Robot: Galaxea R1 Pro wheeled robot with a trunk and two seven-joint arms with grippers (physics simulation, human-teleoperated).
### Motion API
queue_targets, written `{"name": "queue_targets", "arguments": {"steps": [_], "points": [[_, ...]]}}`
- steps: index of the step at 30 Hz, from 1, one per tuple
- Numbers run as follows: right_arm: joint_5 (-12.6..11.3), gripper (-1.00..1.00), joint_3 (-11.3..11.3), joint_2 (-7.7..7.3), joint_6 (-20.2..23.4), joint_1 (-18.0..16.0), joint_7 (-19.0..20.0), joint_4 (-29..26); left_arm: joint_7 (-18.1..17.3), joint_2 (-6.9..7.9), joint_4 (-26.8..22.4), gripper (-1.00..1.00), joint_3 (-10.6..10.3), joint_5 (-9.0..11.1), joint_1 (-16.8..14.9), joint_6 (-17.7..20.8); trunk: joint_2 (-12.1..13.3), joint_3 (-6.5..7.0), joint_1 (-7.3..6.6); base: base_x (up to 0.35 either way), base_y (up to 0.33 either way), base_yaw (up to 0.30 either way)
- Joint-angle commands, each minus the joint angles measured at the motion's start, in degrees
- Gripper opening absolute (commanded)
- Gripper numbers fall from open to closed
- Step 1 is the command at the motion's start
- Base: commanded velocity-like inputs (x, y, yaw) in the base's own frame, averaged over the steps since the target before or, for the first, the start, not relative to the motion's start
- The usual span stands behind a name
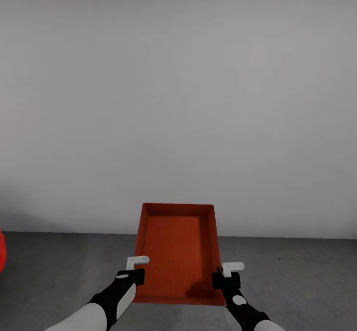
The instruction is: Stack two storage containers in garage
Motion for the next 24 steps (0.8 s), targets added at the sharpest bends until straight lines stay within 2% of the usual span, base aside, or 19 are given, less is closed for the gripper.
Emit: {"name": "queue_targets", "arguments": {"steps": [1,24], "points": [[0.3,-1.0,-1.9,0.01,-0.2,0.0,-0.2,0.2,0.7,0.65,-0.4,-1.0,1.0,-1.1,-0.1,0.3,-0.1,-0.18,0.01,0.0,0.0,-0.005],[0.3,-1.0,-1.9,0.01,-0.2,0.0,-0.2,0.2,0.7,0.65,-0.4,-1.0,1.0,-1.1,-0.1,0.3,-0.1,-2.27,0.01,0.0,0.0,0.0]]}}
